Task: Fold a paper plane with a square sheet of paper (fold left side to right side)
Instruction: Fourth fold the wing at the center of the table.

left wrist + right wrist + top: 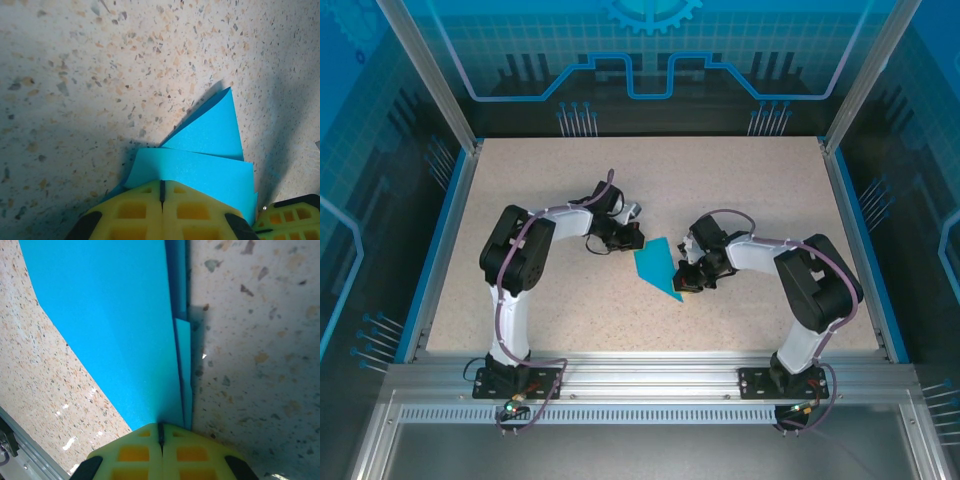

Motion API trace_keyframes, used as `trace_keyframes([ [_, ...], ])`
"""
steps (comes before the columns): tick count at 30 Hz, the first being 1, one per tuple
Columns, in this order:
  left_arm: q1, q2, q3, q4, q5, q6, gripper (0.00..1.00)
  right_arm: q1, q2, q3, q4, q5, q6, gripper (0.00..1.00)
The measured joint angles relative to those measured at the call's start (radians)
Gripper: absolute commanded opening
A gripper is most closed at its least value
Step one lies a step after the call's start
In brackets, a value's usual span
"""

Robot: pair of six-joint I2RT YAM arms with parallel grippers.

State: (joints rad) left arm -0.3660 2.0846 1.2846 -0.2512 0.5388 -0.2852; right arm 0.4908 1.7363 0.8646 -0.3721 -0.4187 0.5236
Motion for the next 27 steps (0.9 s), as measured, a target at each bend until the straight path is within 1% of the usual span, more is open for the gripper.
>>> trace_keyframes([
  [9, 0.032, 0.028, 0.049, -0.039, 0.017, 0.0, 0.04, 0.0, -0.003, -0.003, 0.006, 0.0, 0.0, 0.0],
  [13, 0.063, 0.038, 0.079, -0.044, -0.014, 0.0, 0.05, 0.0, -0.003, -0.003, 0.007, -0.001, 0.0, 0.0],
  [15, 0.078, 0.039, 0.087, -0.044, -0.035, 0.0, 0.07, 0.001, -0.004, -0.004, 0.008, -0.002, 0.001, 0.0],
  [16, 0.084, 0.039, 0.088, -0.043, -0.042, 0.0, 0.09, 0.001, -0.005, -0.006, 0.013, -0.003, 0.003, 0.02],
  [18, 0.092, 0.037, 0.087, -0.043, -0.048, -0.002, 0.18, 0.002, -0.011, -0.013, 0.026, -0.005, 0.011, 0.08],
  [20, 0.092, 0.024, 0.082, -0.042, -0.055, -0.003, 0.24, 0.002, -0.019, -0.024, 0.045, -0.008, 0.024, 0.11],
  [21, 0.092, 0.007, 0.069, -0.039, -0.061, -0.005, 0.29, 0.003, -0.026, -0.032, 0.057, -0.008, 0.032, 0.15],
  [25, 0.092, -0.121, -0.02, -0.024, -0.072, -0.038, 0.4, 0.009, -0.074, -0.052, 0.083, -0.005, 0.055, 0.32],
  [26, 0.092, -0.161, -0.047, -0.013, -0.072, -0.054, 0.42, 0.008, -0.095, -0.053, 0.091, 0.0, 0.055, 0.42],
  [27, 0.092, -0.197, -0.069, -0.004, -0.071, -0.068, 0.44, 0.008, -0.123, -0.053, 0.101, 0.006, 0.052, 0.48],
])
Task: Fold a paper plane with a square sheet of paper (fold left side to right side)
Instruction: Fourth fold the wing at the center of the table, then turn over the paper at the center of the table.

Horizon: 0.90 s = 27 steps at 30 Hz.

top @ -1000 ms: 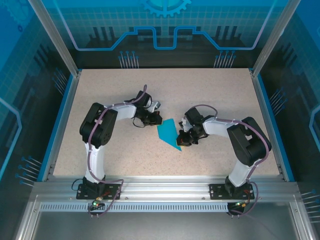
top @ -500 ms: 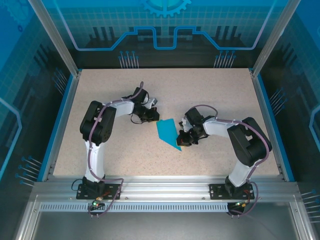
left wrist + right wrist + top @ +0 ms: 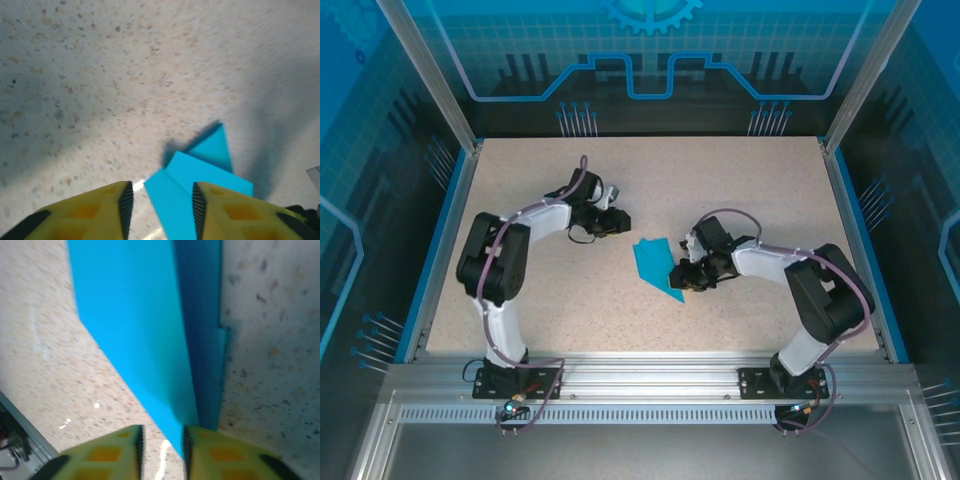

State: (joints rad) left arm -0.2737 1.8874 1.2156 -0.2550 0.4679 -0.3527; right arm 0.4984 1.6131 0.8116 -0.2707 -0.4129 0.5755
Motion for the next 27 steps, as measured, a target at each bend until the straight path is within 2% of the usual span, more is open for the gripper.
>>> trace_keyframes([
  [3, 0.0, -0.091, -0.071, 0.043, 0.018, -0.052, 0.48, -0.004, -0.072, 0.008, 0.011, 0.029, -0.02, 0.61],
  [7, -0.004, -0.118, -0.132, 0.102, 0.05, -0.119, 0.52, -0.017, -0.103, 0.028, 0.022, 0.055, -0.046, 0.66],
  [12, -0.042, -0.107, -0.246, 0.17, 0.115, -0.221, 0.53, -0.041, -0.103, 0.027, 0.066, 0.073, -0.063, 0.67],
  [22, -0.113, -0.004, -0.242, 0.249, 0.163, -0.309, 0.51, -0.041, -0.103, -0.021, 0.153, 0.084, -0.03, 0.66],
  [27, -0.124, 0.025, -0.21, 0.262, 0.166, -0.33, 0.43, -0.041, -0.106, -0.034, 0.159, 0.09, -0.022, 0.66],
])
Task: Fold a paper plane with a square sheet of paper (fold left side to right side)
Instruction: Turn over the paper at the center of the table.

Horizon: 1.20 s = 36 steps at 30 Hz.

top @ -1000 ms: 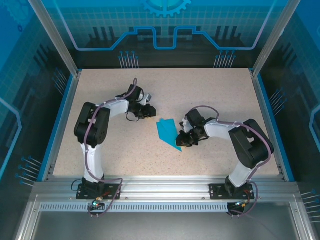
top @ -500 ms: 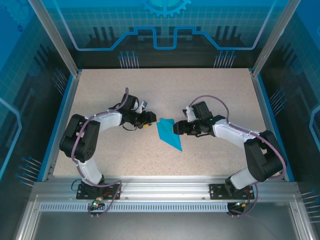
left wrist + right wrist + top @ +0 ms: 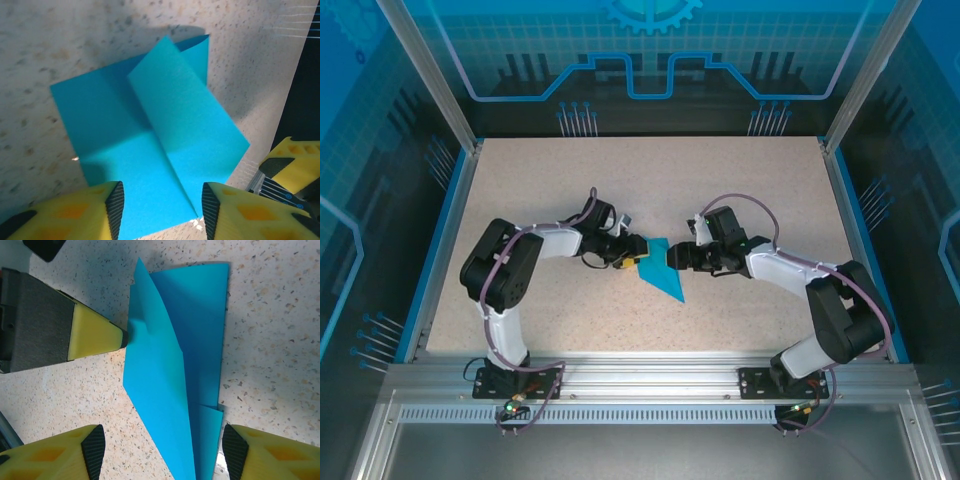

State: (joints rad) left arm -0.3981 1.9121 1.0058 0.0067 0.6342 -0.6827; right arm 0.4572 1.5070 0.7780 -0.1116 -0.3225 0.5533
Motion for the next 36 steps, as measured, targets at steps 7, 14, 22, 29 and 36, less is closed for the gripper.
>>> trace_keyframes([
  [7, -0.026, 0.045, 0.039, -0.002, 0.003, -0.001, 0.36, 0.0, -0.043, -0.012, -0.005, 0.015, 0.005, 0.66],
  [14, -0.034, 0.077, 0.092, -0.026, 0.003, 0.0, 0.36, -0.002, -0.087, -0.026, -0.011, 0.032, 0.005, 0.67],
  [22, -0.045, 0.102, 0.157, -0.039, 0.005, 0.0, 0.32, -0.031, -0.151, -0.069, -0.022, 0.031, 0.024, 0.77],
  [29, -0.056, 0.103, 0.201, -0.046, 0.018, 0.0, 0.14, -0.088, -0.203, -0.124, -0.01, -0.029, 0.057, 1.0],
  [36, -0.06, 0.099, 0.209, -0.053, 0.018, 0.023, 0.0, -0.15, -0.209, -0.141, 0.021, -0.149, 0.058, 1.0],
])
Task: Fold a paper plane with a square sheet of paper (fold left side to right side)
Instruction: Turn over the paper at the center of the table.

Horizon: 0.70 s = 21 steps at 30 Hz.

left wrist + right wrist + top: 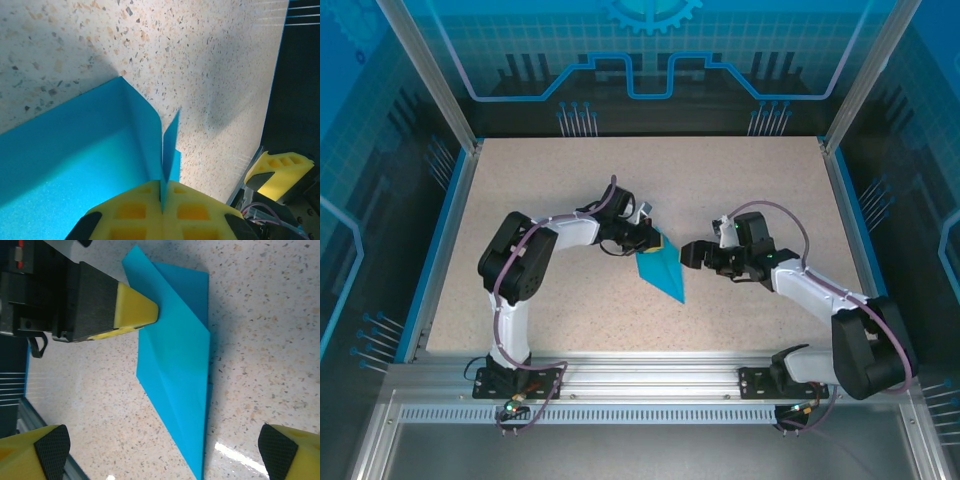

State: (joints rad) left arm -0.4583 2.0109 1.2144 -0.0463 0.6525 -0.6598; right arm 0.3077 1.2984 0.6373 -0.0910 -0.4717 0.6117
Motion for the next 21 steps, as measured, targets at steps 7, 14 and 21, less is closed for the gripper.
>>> trace_keyframes([
  [7, 0.01, -0.114, 0.022, -0.056, 0.0, 0.045, 0.0, -0.065, -0.001, -0.025, 0.055, -0.163, 0.017, 1.0],
  [14, 0.074, -0.283, 0.114, -0.081, 0.001, 0.068, 0.0, -0.086, -0.007, -0.025, 0.118, -0.367, 0.013, 1.0],
  [21, 0.089, -0.342, 0.169, -0.083, 0.047, 0.067, 0.0, -0.06, -0.003, -0.025, 0.243, -0.486, 0.044, 1.0],
])
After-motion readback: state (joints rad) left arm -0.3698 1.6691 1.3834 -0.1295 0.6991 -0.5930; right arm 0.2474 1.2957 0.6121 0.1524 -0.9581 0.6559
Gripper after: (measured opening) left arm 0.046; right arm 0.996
